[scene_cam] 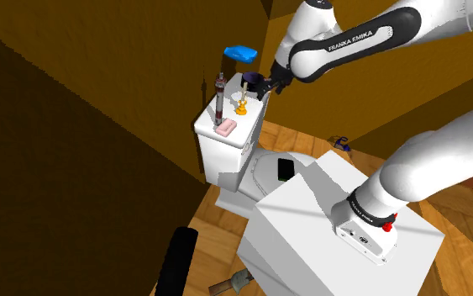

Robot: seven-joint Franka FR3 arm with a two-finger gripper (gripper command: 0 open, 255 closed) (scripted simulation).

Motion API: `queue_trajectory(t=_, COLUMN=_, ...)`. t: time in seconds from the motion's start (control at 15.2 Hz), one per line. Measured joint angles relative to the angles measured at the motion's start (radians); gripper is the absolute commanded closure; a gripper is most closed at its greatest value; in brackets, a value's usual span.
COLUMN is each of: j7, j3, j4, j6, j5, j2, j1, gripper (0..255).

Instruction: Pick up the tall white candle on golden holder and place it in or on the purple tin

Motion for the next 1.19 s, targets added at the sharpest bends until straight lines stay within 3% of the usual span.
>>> queue_trajectory(t=0.46, j7=0.114, j3=0.031, j4=0.12, j6=0.276, j5=-0.124, j2=0.26, j1=-0.03, gripper=0)
queue_trajectory(t=1.19, j7=0.193, j3=0.012, j4=0.176, j6=0.376, j5=-0.223, j2=0.401, j1=-0.028, gripper=0)
